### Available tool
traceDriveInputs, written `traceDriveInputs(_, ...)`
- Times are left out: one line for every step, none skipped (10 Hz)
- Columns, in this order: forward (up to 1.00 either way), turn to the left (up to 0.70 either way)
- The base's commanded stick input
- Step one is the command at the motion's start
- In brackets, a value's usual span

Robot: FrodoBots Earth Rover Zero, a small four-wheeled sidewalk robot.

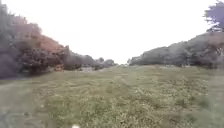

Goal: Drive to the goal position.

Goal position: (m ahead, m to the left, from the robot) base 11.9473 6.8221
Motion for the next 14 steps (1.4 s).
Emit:
traceDriveInputs(0.7, 0.0)
traceDriveInputs(0.7, 0.0)
traceDriveInputs(0.7, 0.0)
traceDriveInputs(0.7, 0.0)
traceDriveInputs(0.7, 0.0)
traceDriveInputs(0.7, 0.0)
traceDriveInputs(0.7, 0.0)
traceDriveInputs(0.7, 0.0)
traceDriveInputs(0.7, 0.0)
traceDriveInputs(0.7, 0.0)
traceDriveInputs(0.0, 0.0)
traceDriveInputs(0.0, 0.0)
traceDriveInputs(0.0, 0.0)
traceDriveInputs(0.0, 0.0)
